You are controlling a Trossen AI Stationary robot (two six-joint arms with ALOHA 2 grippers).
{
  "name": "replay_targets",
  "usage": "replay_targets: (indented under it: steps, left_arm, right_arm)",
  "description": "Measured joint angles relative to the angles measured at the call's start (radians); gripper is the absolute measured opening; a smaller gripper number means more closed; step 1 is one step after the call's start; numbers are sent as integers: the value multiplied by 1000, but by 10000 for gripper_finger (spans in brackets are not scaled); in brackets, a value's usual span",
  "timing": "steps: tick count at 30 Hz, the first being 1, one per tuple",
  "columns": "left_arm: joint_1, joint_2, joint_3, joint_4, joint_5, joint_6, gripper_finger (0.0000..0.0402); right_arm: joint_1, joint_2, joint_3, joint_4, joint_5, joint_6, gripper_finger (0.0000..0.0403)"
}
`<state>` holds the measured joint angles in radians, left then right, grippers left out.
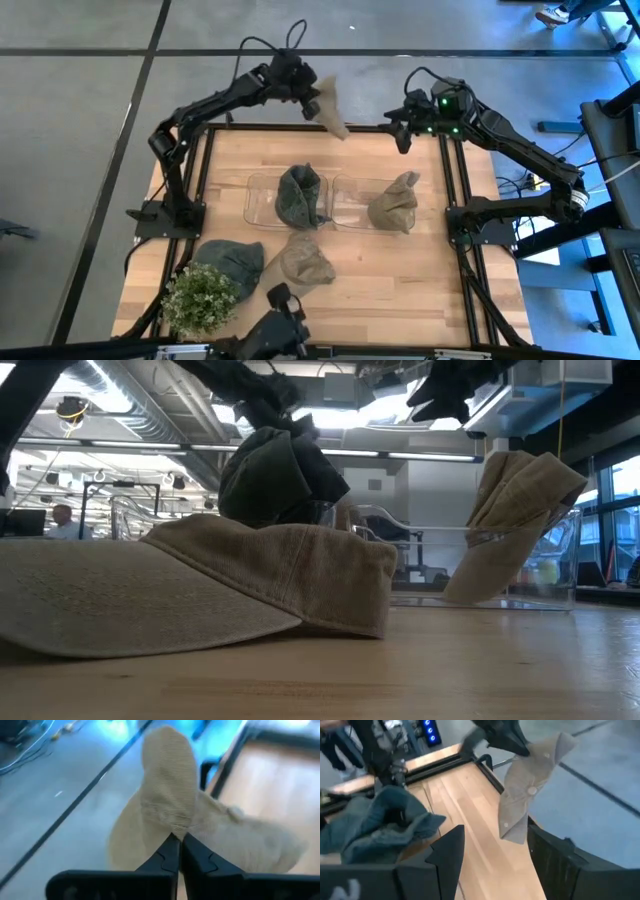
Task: Pick & Place hat
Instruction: Put the top brown cap into the right transparent bin
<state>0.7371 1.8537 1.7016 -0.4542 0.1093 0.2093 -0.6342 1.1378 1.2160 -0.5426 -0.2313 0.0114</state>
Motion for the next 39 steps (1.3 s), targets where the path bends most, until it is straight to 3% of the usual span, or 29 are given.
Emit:
replay_targets:
  steps: [6, 10, 17, 24, 35, 39]
  left_arm:
    - [-52, -23, 0, 144, 156, -118, 3]
    - [-113, -26, 0, 211, 163, -121, 3]
    - [-197, -26, 0, 274, 159, -159, 3]
    - [-237, -26, 0, 314, 158, -186, 3]
    - [-251, -74, 0, 283, 170, -195, 3]
    - [-252, -88, 0, 295, 155, -191, 3]
  right_arm:
    - [0, 6, 0, 1, 0, 191, 217]
    - [0, 21, 0, 13, -1, 327, 217]
    - [0, 35, 0, 12, -2, 328, 217]
    - [6, 38, 0, 3, -71, 354, 217]
    - [16, 39, 0, 1, 21, 347, 217]
    - [16, 39, 0, 2, -59, 355, 217]
